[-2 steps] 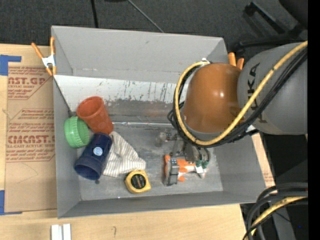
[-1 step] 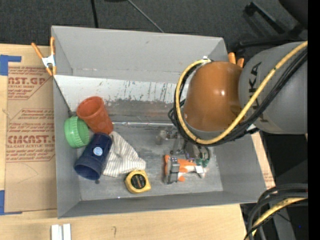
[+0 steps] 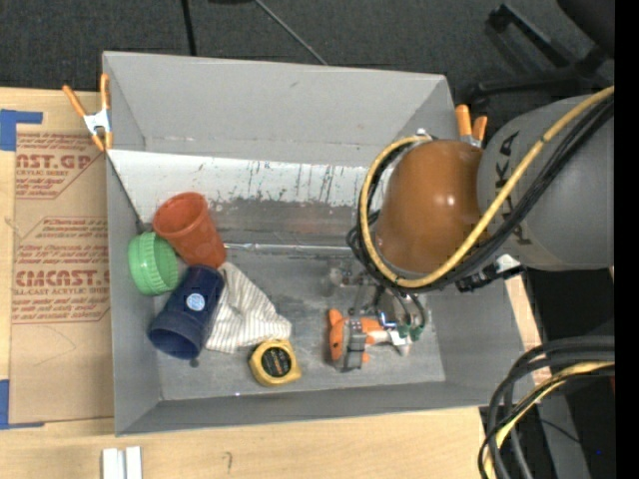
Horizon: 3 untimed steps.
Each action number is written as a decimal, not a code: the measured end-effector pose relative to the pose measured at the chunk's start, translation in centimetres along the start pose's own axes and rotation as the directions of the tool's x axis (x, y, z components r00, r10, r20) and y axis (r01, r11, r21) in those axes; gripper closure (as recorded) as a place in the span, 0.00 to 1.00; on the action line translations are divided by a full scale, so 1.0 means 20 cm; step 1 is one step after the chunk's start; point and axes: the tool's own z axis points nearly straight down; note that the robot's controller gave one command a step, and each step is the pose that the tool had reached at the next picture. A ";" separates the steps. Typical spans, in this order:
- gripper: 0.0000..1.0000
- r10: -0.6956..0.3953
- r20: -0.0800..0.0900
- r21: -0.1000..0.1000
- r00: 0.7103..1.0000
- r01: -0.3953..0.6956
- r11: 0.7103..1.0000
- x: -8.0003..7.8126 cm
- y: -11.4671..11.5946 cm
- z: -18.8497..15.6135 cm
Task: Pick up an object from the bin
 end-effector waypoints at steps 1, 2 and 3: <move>0.00 0.008 -0.005 0.002 1.000 -0.008 1.000 -0.13 -0.08 0.07; 0.00 0.007 0.000 0.001 1.000 -0.007 1.000 -0.17 -0.09 0.07; 0.00 -0.092 -0.009 0.001 0.996 0.092 0.996 -0.07 -0.20 0.07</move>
Offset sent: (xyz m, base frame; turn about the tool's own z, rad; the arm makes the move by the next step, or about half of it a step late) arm 0.0028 -0.0370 -0.0544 -0.0776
